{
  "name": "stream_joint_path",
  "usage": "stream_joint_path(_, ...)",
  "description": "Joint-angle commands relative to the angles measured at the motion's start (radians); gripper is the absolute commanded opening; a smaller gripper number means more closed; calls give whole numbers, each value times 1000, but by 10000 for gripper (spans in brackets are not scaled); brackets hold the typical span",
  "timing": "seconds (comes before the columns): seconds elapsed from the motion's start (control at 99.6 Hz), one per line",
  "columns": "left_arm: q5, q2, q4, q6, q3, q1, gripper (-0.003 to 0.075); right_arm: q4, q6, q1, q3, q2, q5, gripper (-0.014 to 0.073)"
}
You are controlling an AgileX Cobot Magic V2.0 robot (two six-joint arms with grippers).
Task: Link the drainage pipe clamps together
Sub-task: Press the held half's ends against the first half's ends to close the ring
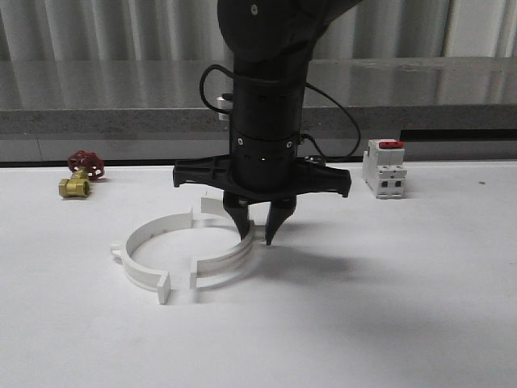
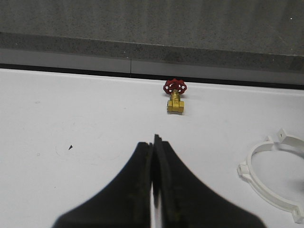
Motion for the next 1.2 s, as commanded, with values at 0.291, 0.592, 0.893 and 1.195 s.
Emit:
stream_joint_path(0.291,-72,4,0,-1,-28,3,-20,23,12,2,-36,-57,-46,60)
stream_joint_path(0.592,-72,4,0,-1,-28,3,-20,30,35,2,-36,-31,-54,60)
stream_joint_path(0.893,-72,4,0,-1,-28,3,-20,30,45,2,-36,-23,-60,60)
stream_joint_path(1.195,-72,4,0,-1,-28,3,-20,39,45,2,-36,-23,-66,60)
